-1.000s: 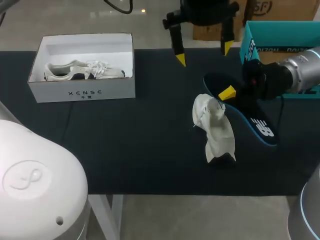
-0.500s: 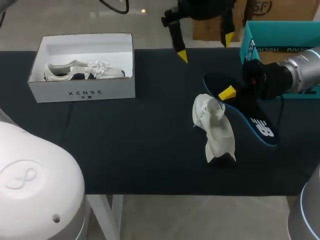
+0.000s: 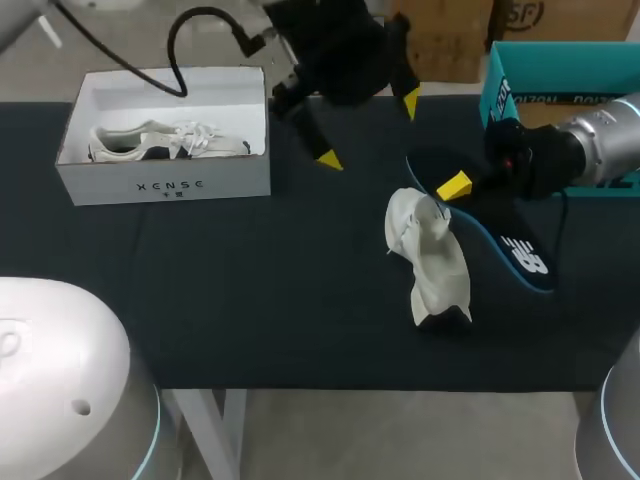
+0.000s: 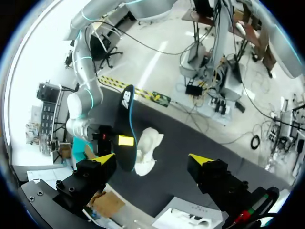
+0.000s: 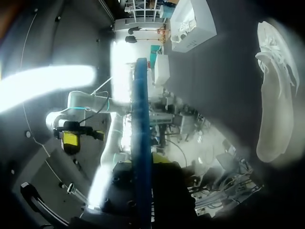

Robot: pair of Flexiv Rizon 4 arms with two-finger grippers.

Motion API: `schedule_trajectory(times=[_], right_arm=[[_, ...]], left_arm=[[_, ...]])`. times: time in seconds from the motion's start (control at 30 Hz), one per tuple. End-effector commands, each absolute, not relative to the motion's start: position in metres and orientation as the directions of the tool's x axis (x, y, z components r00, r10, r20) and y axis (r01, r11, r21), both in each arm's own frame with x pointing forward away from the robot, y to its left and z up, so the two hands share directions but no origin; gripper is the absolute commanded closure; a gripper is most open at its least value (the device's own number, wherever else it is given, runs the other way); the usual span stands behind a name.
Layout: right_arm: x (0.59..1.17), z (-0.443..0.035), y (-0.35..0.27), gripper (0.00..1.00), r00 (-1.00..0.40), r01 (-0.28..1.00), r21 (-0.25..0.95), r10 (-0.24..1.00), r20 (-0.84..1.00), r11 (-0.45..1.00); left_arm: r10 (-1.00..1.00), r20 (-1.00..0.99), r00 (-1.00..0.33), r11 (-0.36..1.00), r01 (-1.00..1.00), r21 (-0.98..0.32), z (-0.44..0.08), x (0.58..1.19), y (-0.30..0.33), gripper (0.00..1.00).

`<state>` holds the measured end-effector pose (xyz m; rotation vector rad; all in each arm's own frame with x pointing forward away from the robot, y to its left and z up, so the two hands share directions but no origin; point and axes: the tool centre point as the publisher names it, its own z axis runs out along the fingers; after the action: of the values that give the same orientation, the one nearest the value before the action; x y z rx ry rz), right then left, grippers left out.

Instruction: Take the shoe out of the shoebox, open the shoe tongue, remove and reinsert the insole, then place the shoe into the shoebox

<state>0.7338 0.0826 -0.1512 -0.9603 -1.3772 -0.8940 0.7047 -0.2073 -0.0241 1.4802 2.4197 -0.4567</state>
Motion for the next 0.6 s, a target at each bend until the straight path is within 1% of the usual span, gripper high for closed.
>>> schedule_trajectory(times=[0.03, 0.23, 0.37, 0.6], right_arm=[[0.733, -0.151, 0.083, 1.00, 0.012, 0.929, -0.027, 0.042, 0.999, 0.368], [0.733, -0.151, 0.083, 1.00, 0.012, 0.929, -0.027, 0.042, 0.999, 0.368], [0.733, -0.151, 0.083, 1.00, 0.012, 0.929, -0.027, 0.042, 0.999, 0.368], [0.733, -0.151, 0.083, 1.00, 0.012, 0.929, -0.027, 0.042, 0.999, 0.368]], left_arm=[[0.555, -0.742, -0.376, 0.391, 0.905, -0.167, -0.042, 0.701, -0.179, 0.00], [0.526, -0.769, -0.363, 0.335, 0.920, -0.205, -0.038, 0.712, -0.179, 0.00], [0.471, -0.816, -0.336, 0.269, 0.935, -0.231, -0.037, 0.715, -0.182, 0.00], [0.415, -0.847, -0.332, 0.191, 0.942, -0.275, -0.051, 0.713, -0.203, 0.00]])
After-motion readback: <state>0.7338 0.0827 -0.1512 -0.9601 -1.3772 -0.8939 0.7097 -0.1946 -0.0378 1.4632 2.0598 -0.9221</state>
